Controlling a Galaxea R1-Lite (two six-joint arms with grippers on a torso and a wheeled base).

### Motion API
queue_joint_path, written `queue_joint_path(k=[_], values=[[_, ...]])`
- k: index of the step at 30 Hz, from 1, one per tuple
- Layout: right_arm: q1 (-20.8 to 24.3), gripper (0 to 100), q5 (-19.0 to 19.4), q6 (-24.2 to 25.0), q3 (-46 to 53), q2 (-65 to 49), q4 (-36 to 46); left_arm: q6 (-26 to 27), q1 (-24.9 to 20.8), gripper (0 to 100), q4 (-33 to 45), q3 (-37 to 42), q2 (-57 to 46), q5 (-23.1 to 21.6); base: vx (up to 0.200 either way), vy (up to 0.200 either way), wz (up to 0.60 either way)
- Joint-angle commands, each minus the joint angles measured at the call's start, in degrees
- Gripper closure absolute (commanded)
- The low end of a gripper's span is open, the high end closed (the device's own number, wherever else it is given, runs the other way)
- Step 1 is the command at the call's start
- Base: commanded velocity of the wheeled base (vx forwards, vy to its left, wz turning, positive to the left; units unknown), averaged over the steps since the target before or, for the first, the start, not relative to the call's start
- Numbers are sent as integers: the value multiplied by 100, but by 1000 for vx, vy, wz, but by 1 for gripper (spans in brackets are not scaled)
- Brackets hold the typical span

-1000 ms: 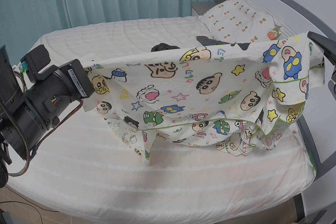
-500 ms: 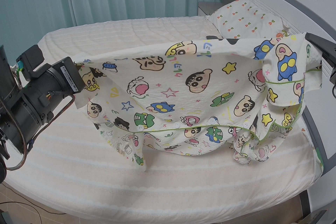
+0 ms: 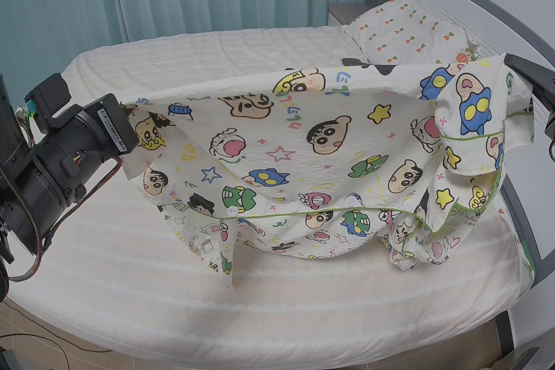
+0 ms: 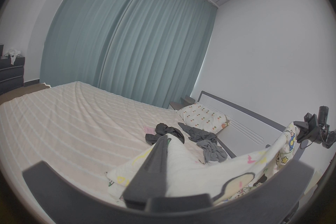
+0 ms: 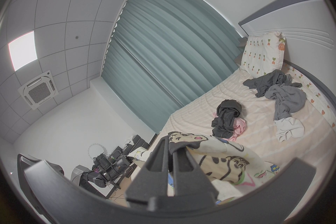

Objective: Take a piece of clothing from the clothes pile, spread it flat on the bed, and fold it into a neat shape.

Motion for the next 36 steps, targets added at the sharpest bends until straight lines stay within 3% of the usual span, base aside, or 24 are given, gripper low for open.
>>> queue_joint_path(k=[1, 9, 36], values=[[8, 100, 3, -8, 1, 13, -3, -2, 146, 100, -5, -31, 27, 3, 0, 200, 0], [26, 100, 29, -8, -43, 39, 5, -2, 243, 100, -5, -49, 9, 3, 0, 200, 0], [966, 100, 3, -113, -78, 259, -21, 33, 436, 100, 39, -66, -404, 12, 0, 200, 0]])
